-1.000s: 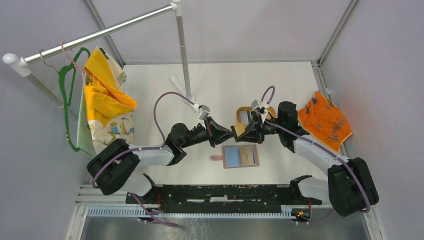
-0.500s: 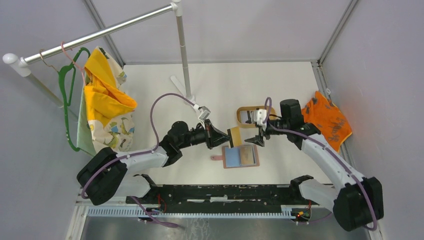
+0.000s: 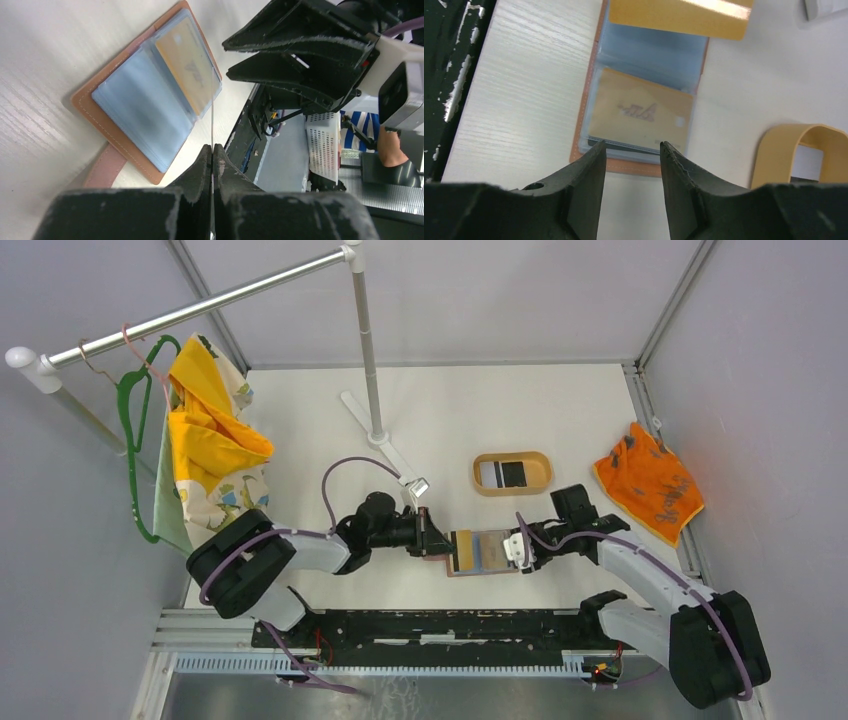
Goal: Put the credit cards into the card holder
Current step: Insert the credit card into the card holder.
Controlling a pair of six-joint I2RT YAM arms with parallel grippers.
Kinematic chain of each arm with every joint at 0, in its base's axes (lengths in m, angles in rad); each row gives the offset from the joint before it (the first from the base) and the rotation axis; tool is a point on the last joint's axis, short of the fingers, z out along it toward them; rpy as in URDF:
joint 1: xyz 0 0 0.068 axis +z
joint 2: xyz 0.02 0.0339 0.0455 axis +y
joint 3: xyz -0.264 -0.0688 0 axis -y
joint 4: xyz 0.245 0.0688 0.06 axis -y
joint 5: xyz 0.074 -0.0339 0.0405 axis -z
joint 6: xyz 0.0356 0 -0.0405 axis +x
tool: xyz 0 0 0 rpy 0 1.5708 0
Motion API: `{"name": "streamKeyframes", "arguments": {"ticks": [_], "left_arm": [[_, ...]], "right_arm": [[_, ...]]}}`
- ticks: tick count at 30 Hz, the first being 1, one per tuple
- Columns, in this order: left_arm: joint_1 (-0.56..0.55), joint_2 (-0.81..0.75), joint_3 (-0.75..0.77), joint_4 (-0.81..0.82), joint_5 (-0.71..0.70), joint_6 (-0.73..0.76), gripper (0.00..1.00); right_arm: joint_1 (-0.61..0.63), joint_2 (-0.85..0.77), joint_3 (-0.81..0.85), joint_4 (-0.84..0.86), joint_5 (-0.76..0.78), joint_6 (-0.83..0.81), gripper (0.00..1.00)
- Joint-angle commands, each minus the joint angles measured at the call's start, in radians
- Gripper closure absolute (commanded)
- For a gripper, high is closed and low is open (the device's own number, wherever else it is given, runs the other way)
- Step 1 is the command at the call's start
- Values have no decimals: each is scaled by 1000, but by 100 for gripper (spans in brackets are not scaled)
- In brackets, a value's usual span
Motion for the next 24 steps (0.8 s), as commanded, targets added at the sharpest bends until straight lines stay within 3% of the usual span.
{"name": "streamKeyframes", "arguments": {"ticks": [1, 15, 24], "left_arm": [[0, 22, 3, 105, 7, -87, 98], [2, 208, -19, 374, -13, -245, 98], [2, 246, -36, 407, -78, -242, 98]], "right_arm": [[37, 40, 36, -15, 0, -44, 52], [70, 110, 48, -9, 145, 4, 61], [70, 129, 57, -25, 149, 6, 62]]}}
